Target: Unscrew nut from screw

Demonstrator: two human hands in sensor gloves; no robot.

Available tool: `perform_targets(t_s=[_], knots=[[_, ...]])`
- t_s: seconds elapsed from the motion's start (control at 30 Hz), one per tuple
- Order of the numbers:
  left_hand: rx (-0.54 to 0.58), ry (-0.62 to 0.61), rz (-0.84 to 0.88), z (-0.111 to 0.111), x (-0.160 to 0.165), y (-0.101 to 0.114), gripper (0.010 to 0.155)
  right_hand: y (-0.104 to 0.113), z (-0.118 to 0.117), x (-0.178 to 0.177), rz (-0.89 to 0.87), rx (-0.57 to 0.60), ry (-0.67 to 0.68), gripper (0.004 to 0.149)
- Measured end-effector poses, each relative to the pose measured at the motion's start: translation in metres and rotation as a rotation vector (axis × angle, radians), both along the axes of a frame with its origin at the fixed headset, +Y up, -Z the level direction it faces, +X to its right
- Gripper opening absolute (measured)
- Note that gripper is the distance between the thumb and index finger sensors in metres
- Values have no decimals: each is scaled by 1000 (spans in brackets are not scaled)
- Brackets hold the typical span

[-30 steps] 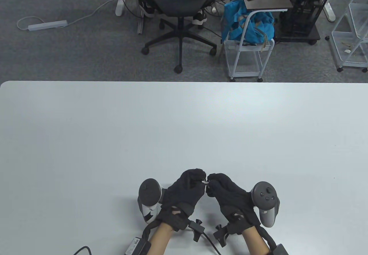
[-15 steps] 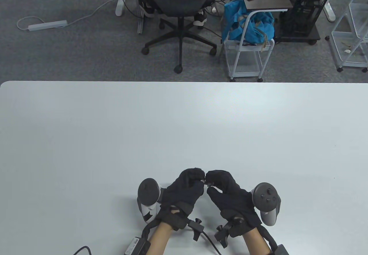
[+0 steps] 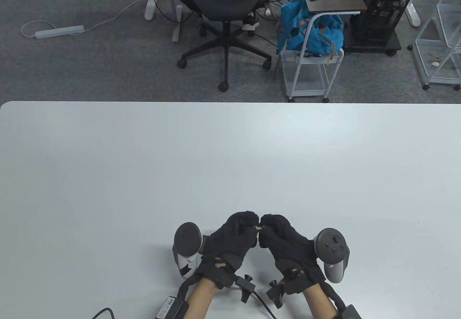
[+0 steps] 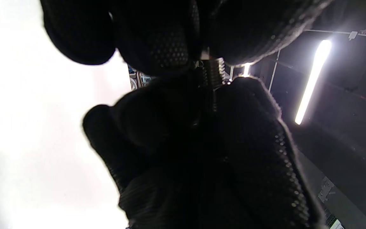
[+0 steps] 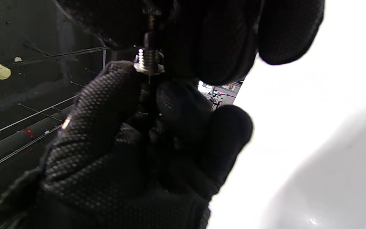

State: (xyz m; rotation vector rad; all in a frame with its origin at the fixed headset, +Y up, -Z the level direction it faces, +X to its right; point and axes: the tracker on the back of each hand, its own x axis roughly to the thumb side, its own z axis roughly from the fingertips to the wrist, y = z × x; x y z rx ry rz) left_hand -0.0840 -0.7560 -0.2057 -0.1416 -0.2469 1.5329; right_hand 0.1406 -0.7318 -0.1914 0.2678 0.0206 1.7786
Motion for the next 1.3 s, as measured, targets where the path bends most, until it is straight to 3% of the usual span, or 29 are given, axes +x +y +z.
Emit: perform_targets(t_s=[0.27,0.47,0.6,1.13,1.3], knots=[[6,28,19,1,0,1,49,6,2,0,-31,14,50,49],[16,28,13,1,1,2,48,-3,3,1,-7,-51,-5,66],[20,35,-1,2,1,2,48,-6,1,1,5,-73,-3,58],[22,39,7,2,0,1,48,6,3,2,20,50,-11,47],[13,51,21,2,-1,1,48,0,2,1,-10,-8,9,62]])
